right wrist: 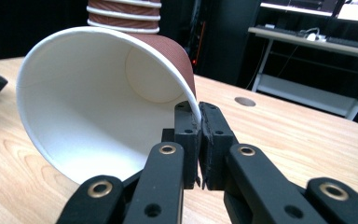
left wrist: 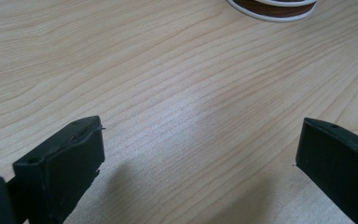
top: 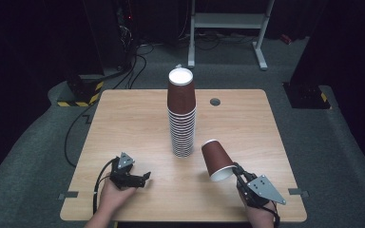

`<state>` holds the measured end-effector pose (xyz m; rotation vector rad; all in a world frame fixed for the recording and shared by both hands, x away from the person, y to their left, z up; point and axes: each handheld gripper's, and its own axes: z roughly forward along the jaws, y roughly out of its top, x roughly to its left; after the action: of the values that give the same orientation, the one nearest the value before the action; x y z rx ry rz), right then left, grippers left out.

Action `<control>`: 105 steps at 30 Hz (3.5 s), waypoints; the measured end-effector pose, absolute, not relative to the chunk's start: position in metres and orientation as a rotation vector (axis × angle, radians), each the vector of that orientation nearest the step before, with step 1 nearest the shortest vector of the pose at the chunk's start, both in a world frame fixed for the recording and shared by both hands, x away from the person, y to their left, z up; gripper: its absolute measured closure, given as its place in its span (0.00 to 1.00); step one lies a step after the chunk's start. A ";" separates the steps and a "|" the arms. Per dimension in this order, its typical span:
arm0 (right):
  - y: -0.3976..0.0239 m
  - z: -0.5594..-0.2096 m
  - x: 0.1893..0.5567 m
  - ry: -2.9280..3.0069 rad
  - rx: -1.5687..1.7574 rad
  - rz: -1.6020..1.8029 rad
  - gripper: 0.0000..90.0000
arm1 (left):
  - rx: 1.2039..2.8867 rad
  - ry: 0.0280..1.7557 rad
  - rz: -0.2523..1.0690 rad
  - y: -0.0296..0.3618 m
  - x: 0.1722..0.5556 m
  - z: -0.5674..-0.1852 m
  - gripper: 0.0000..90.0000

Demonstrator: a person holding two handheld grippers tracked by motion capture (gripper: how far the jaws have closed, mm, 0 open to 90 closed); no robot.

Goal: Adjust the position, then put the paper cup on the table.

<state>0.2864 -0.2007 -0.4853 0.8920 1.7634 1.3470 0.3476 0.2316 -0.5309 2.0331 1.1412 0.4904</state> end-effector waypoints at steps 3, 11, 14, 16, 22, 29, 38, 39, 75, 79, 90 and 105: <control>-0.202 -0.482 0.290 1.819 0.907 1.312 0.96 | 2.048 1.116 0.499 0.230 0.346 -0.531 0.02; -0.208 -0.469 0.298 1.880 0.969 1.271 0.96 | 2.043 1.076 0.506 0.229 0.338 -0.532 0.02; -0.207 -0.464 0.301 1.905 0.988 1.251 0.96 | 2.035 1.064 0.498 0.230 0.336 -0.532 0.02; -0.206 -0.460 0.303 1.930 0.994 1.237 0.96 | 2.031 1.058 0.495 0.230 0.335 -0.532 0.02; -0.200 -0.448 0.309 2.020 1.005 1.159 0.96 | 2.024 1.048 0.498 0.231 0.334 -0.531 0.03; -0.198 -0.439 0.311 2.094 1.025 1.049 0.96 | 2.010 1.058 0.490 0.233 0.335 -0.531 0.03; -0.199 -0.431 0.312 2.138 1.051 0.984 0.96 | 2.015 1.062 0.484 0.232 0.335 -0.532 0.03; -0.199 -0.431 0.312 2.150 1.051 0.977 0.96 | 2.014 1.061 0.487 0.232 0.335 -0.532 0.03; -0.195 -0.391 0.351 2.543 1.090 0.576 0.96 | 2.030 1.069 0.499 0.232 0.335 -0.532 0.05; -0.197 -0.392 0.355 2.562 1.113 0.552 0.96 | 2.036 1.065 0.495 0.232 0.335 -0.532 0.05; -0.195 -0.397 0.364 2.613 1.148 0.438 0.96 | 2.030 1.059 0.488 0.232 0.335 -0.532 0.05; -0.191 -0.397 0.372 2.641 1.195 0.370 0.95 | 2.022 1.066 0.480 0.233 0.336 -0.533 0.06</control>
<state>0.3721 -0.1914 -0.3974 1.1953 2.6408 0.3698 0.3359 0.2330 -0.5326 2.0217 1.0662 0.4805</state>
